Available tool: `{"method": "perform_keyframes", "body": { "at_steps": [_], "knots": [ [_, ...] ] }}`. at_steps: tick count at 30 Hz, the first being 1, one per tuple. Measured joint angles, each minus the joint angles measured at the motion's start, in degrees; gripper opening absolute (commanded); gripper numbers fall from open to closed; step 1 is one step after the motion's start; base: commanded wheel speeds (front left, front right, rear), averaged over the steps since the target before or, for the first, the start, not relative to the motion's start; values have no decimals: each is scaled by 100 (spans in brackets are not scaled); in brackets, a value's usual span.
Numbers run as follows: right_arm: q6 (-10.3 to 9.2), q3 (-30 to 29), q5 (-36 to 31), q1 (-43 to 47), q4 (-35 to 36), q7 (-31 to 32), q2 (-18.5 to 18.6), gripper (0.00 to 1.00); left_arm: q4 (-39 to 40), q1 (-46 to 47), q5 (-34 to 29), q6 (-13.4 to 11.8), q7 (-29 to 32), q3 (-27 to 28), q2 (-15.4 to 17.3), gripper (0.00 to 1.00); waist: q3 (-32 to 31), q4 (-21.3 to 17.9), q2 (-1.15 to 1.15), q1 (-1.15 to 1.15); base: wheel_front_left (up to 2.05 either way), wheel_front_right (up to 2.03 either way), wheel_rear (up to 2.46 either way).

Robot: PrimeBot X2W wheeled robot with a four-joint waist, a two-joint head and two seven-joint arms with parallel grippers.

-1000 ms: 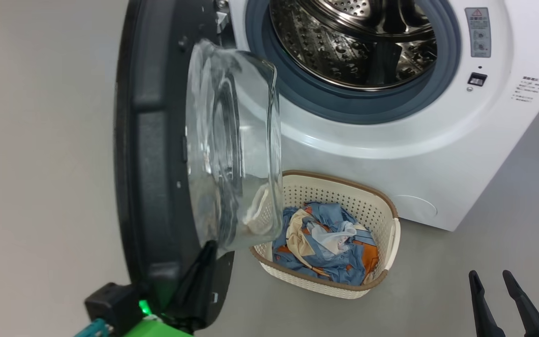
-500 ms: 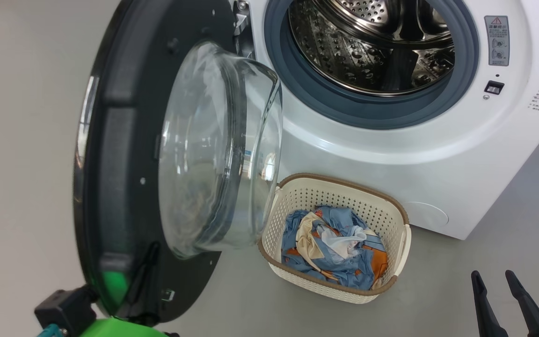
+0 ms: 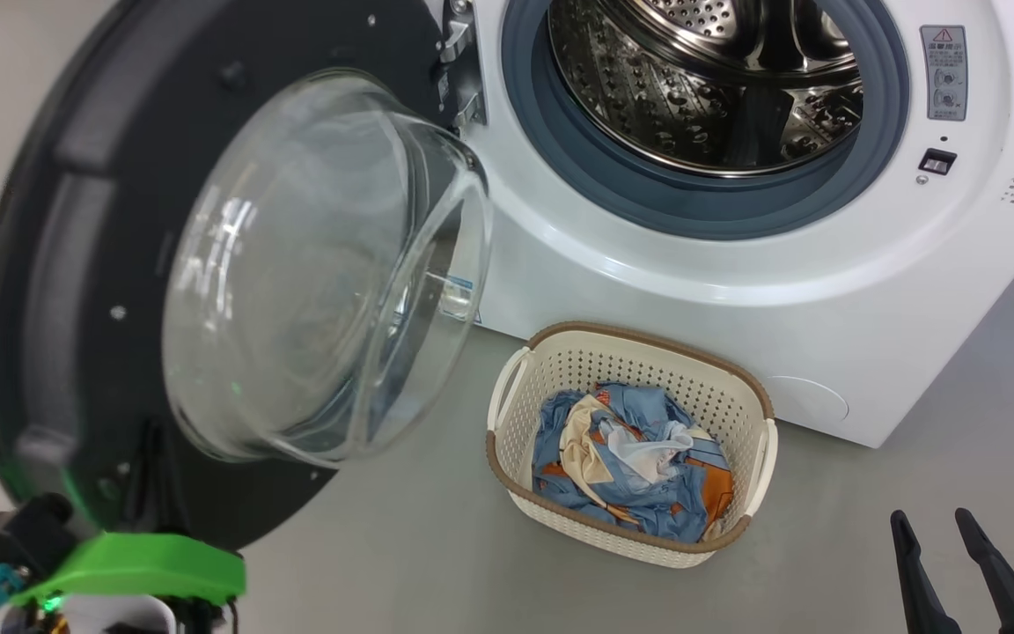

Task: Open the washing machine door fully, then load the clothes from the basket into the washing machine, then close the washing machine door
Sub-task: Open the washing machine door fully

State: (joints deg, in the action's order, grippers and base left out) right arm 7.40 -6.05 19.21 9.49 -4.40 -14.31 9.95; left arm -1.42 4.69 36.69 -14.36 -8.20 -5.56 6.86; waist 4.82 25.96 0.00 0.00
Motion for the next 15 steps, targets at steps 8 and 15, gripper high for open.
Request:
{"method": "perform_keyframes", "body": {
  "at_steps": [8, 15],
  "knots": [
    [0, 8, 0, 7, 8, 0, 142, 100, -1154, 699, 56, 69, -478, 487, 36, 0, 88, -59, 0, 0, 0, 0, 0],
    [0, 11, 0, 17, 14, 0, 271, 100, -2086, 1309, -44, 204, -601, 1031, 67, 0, 166, -148, 0, 0, 0, 0, 0]
  ]
}}
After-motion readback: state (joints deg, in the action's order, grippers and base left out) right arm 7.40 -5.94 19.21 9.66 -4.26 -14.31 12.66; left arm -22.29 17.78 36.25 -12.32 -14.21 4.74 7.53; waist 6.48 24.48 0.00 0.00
